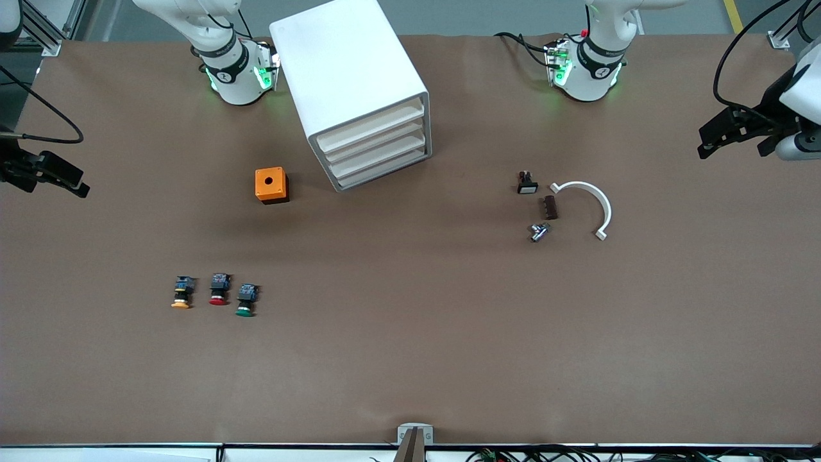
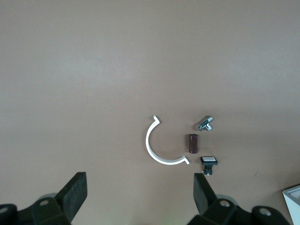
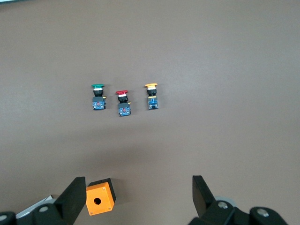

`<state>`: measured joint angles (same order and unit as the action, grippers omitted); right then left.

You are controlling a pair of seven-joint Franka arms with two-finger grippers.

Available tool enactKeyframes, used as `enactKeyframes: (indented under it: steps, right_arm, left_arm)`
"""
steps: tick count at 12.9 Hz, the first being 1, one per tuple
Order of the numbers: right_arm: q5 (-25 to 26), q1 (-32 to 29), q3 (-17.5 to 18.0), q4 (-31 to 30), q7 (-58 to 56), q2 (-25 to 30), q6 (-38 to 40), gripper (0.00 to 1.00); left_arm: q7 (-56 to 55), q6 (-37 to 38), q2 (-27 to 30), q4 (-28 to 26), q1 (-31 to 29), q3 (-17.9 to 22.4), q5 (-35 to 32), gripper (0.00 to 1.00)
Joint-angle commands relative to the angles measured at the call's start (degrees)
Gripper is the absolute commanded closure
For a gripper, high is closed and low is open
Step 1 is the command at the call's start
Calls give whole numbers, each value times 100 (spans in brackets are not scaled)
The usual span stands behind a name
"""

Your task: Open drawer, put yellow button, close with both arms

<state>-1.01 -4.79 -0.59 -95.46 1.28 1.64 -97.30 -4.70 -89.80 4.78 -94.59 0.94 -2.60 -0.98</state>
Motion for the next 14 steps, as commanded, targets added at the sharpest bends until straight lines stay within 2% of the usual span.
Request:
enactKeyframes:
  steps: [1,6,9,11,14]
  right_arm:
    - [-102,-92,77,-43,-128,99,97,0]
    - [-84,91,24,-95,-207,161,106,0]
    - [-40,179,-28,-96,-207,170,27,0]
    - [-40,312,-204,-104,-207,170,-113,0]
    - [-40,268,-196,-157,-207,187,-114,0]
  left_arm:
    - [40,94,-363,116,-41,-30,-104,0]
    - [-493,94,-1153,230,56,-100,-52,0]
    - [-2160,94,-1715,318,485,-118,-25,0]
    - [-3085,138,-2102,318,609,-153,-8,0]
    - [-4054,225,-2604,362,951,-162,-16,0]
